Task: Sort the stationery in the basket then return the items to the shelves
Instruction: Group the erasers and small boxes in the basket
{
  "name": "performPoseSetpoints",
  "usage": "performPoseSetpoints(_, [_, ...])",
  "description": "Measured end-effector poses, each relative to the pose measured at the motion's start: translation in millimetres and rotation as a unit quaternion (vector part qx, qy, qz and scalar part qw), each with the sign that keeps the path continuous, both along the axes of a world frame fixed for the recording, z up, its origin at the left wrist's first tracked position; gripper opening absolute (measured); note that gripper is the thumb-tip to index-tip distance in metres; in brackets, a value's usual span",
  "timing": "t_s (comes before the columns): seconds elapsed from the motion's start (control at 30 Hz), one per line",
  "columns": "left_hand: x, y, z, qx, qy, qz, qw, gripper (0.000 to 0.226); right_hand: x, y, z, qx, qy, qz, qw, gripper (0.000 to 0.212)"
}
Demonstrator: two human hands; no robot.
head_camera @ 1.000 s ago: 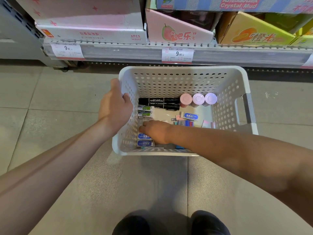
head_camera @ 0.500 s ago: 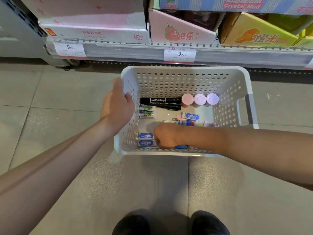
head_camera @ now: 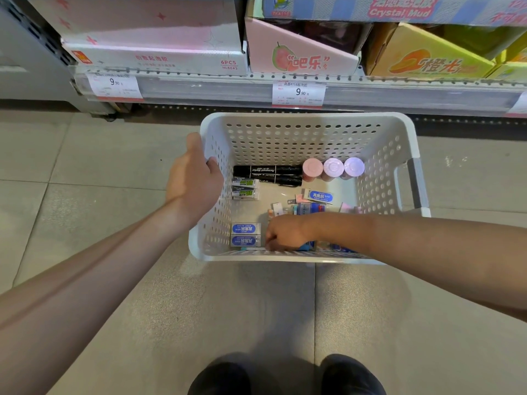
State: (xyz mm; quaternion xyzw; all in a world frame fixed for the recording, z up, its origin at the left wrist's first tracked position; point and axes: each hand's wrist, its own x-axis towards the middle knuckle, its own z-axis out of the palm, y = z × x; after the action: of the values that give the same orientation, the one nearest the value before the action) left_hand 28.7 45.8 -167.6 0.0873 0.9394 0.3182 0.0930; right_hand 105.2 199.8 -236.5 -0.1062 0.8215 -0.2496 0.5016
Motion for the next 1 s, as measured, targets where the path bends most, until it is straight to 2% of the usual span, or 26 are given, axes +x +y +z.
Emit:
performPoseSetpoints(0.17, [-0.7,-1.5,-2.2,0.011,-0.002,-0.007,1.0,0.01,-5.2,6.6,10.9,0.013,0.016,-0.01,1.0,0.02])
performPoseSetpoints(0.37, [-0.4,-1.3,-1.0,0.012,0.005,-0.014,1.0,0.009,-10.8,21.1,18.4,0.106,-0.042,0.064,0.991,0.011])
performPoseSetpoints(0.47, [0.0,-0.9,-1.0,0.013,0.003,-0.013,1.0,0.009,-7.4,21.9,21.2,0.146,-0.006,0.117,0.982,0.013])
performPoseSetpoints(0.57, [-0.3,-0.9,0.0,0.01,0.001,-0.011,1.0,0.011,-11.2,13.0,19.8,0.114,0.109,0.1,0.982,0.011])
performPoseSetpoints(0.63, [-0.1,-0.9,0.0,0.007,0.0,-0.009,1.0,0.01,-15.8,3.5,10.4,0.076,0.16,0.042,0.983,0.024])
performPoseSetpoints(0.73, [0.5,-0.7,-0.3,-0.001,0.007,-0.009,1.0,0.011,-19.7,-11.4,-5.2,0.07,0.15,0.027,0.986,0.035])
performPoseSetpoints(1.0, [0.5,-1.0,0.6,0.012,0.0,-0.006,1.0,0.016,-18.0,-26.0,-13.4,0.067,0.11,0.029,0.991,0.039])
